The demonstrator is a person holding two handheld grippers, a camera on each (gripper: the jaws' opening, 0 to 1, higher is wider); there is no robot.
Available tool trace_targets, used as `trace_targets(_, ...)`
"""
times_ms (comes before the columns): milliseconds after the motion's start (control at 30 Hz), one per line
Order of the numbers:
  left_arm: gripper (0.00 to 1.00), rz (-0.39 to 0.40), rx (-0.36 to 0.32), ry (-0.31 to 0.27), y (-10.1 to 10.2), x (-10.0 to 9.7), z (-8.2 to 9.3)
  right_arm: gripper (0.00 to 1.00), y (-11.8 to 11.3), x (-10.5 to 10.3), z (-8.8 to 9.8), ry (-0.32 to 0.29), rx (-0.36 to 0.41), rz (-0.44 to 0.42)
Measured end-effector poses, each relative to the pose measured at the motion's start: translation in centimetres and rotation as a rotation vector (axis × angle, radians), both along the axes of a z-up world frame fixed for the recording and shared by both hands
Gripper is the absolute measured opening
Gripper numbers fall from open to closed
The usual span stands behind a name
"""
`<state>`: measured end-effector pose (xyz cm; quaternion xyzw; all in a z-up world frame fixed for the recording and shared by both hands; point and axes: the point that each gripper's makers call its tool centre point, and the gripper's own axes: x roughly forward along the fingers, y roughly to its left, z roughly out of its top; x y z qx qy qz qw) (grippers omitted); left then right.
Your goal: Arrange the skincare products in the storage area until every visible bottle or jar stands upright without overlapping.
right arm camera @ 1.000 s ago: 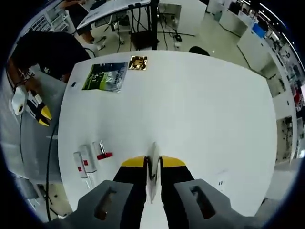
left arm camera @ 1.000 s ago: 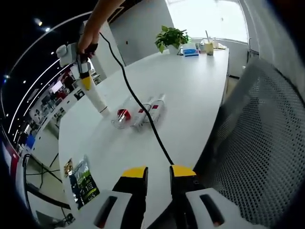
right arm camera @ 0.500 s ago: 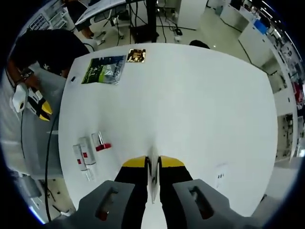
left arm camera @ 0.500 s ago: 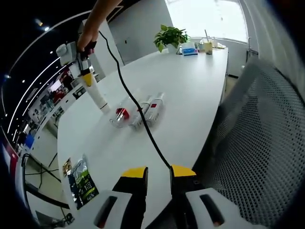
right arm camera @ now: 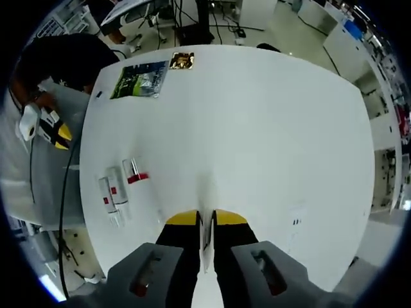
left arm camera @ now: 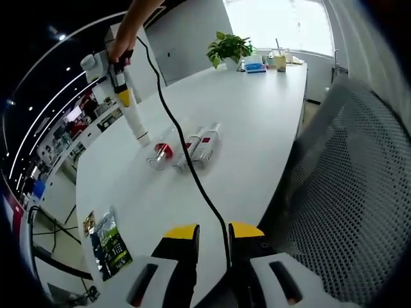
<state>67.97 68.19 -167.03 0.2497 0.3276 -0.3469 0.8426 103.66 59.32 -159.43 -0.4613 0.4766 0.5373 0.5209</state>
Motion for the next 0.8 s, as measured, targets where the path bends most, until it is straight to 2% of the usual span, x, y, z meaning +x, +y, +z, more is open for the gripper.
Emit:
trace_targets(267, 0.19, 0.001, 0.002, 0.002, 0.0, 0.0, -0.1, 0.03, -1.6, 0.0, 0.0, 0.01, -0.054, 0.01)
trace_targets(500, 0.19, 0.002, 0.003, 0.002, 0.0, 0.0, -0.1, 0.04, -2.8, 0.6, -0.1, -0.005, -0.084, 0.008)
trace_targets(600, 0.19, 0.003, 0.002, 0.002, 0.0, 0.0, -0.1, 0.05, -2.6, 0.6, -0.1, 0.014, -0.067, -0.014)
trace_targets(700, 0.19, -0.001, -0.006, -0.001, -0.1, 0.0, 0.0, 0.06, -2.0, 0.8, -0.1, 0.006, -0.043, -0.023)
trace_targets(800, 0.19, 0.003, -0.007, 0.0, -0.1, 0.0, 0.0, 0.07, -1.8, 0.9, 0.0, 0.0, -0.051, -0.005)
